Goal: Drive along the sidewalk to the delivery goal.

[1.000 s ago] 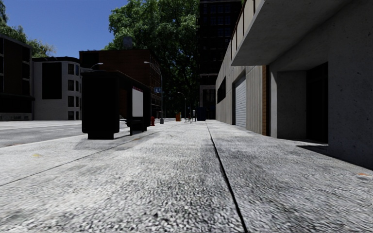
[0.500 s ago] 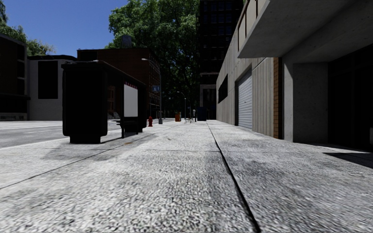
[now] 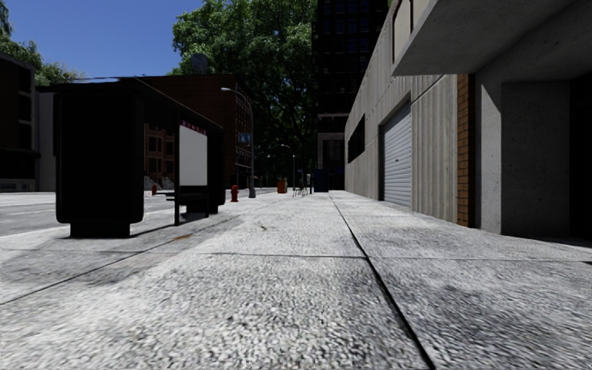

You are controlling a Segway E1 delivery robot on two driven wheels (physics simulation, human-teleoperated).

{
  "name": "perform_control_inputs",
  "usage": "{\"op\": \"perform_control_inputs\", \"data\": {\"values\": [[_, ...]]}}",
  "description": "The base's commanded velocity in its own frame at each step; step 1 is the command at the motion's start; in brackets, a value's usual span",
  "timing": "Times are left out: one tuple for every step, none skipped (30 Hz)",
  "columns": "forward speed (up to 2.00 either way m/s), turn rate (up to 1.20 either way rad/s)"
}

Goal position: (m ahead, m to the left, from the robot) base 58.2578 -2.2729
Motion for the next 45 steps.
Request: {"op": "perform_control_inputs", "data": {"values": [[2.0,0.0],[2.0,0.0],[2.0,0.0],[2.0,0.0],[2.0,0.0],[2.0,0.0],[2.0,0.0],[2.0,0.0],[2.0,0.0],[2.0,0.0],[2.0,0.0],[2.0,0.0],[2.0,0.0],[2.0,0.0],[2.0,0.0],[2.0,0.0],[2.0,0.0],[2.0,0.0],[2.0,0.01],[2.0,0.01],[2.0,0.05],[2.0,0.1],[2.0,0.19],[2.0,0.22],[2.0,0.22],[2.0,0.23],[2.0,0.23],[2.0,0.23],[2.0,0.24],[2.0,0.23],[2.0,0.23],[2.0,0.23],[2.0,0.23],[2.0,0.23],[2.0,0.23],[2.0,0.23],[2.0,0.22],[2.0,0.06],[2.0,0.0],[2.0,0.0],[2.0,0.0],[2.0,0.0],[2.0,0.0],[2.0,0.0],[2.0,0.0]]}}
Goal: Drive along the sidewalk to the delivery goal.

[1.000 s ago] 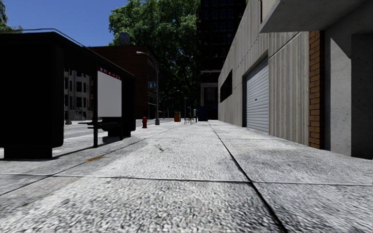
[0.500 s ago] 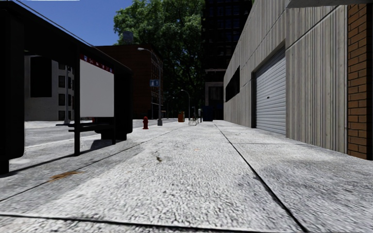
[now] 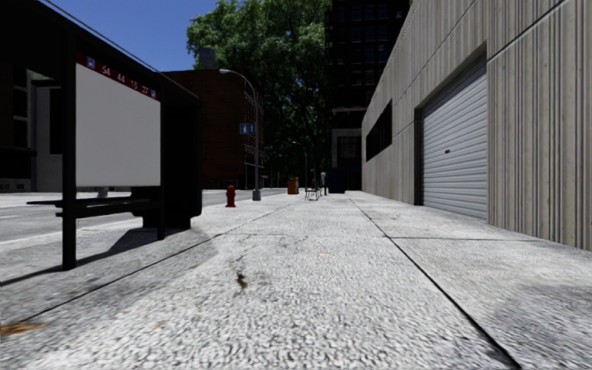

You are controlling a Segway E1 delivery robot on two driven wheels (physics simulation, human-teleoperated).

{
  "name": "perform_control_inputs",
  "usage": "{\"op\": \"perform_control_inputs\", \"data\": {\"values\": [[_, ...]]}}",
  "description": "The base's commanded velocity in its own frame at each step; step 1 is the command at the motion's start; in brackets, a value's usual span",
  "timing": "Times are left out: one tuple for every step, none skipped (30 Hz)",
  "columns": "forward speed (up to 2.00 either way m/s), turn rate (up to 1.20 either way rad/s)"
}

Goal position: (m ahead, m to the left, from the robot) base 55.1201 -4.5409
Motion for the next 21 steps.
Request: {"op": "perform_control_inputs", "data": {"values": [[2.0,0.0],[2.0,0.0],[2.0,0.0],[2.0,0.0],[2.0,0.0],[2.0,0.13],[2.0,0.22],[2.0,0.24],[2.0,0.25],[2.0,0.25],[2.0,0.25],[2.0,0.25],[2.0,0.25],[2.0,0.25],[2.0,0.25],[2.0,0.25],[2.0,0.25],[2.0,0.25],[2.0,0.24],[2.0,0.24],[2.0,0.0]]}}
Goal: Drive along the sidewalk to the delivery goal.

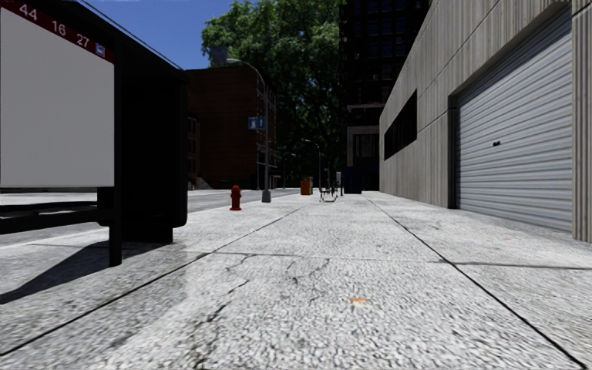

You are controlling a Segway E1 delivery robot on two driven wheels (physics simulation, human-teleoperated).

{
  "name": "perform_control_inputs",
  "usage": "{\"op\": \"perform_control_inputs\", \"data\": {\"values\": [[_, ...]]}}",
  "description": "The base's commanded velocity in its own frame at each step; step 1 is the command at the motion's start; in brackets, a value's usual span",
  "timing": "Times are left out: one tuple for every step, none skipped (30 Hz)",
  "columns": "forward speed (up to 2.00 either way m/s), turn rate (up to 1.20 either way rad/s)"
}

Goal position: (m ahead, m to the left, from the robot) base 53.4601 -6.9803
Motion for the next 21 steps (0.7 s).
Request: {"op": "perform_control_inputs", "data": {"values": [[2.0,0.0],[2.0,0.0],[2.0,0.0],[2.0,0.0],[2.0,0.0],[2.0,0.0],[2.0,0.0],[2.0,0.0],[2.0,0.0],[2.0,0.0],[2.0,0.0],[2.0,0.0],[2.0,0.0],[2.0,0.0],[2.0,0.0],[2.0,0.0],[2.0,0.0],[2.0,0.0],[2.0,0.0],[2.0,0.0],[2.0,0.0]]}}
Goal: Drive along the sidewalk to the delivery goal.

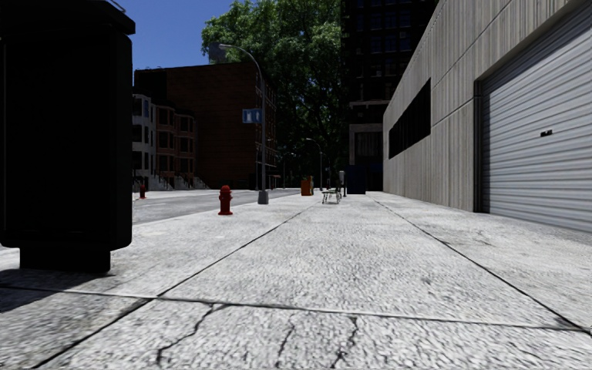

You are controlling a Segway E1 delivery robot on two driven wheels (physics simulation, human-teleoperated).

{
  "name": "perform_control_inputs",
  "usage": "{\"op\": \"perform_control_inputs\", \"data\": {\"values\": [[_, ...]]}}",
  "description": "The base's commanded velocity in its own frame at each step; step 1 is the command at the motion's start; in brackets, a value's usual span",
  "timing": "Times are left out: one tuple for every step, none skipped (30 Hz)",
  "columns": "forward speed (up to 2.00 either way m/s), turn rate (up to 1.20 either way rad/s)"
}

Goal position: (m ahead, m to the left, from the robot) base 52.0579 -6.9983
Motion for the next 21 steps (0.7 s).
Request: {"op": "perform_control_inputs", "data": {"values": [[2.0,0.0],[2.0,0.0],[2.0,0.0],[2.0,0.0],[2.0,0.0],[2.0,0.0],[2.0,0.0],[2.0,0.0],[2.0,0.0],[2.0,0.0],[2.0,0.0],[2.0,0.0],[2.0,0.0],[2.0,0.0],[2.0,0.0],[2.0,0.0],[2.0,0.0],[2.0,0.0],[2.0,0.0],[2.0,0.0],[2.0,0.0]]}}
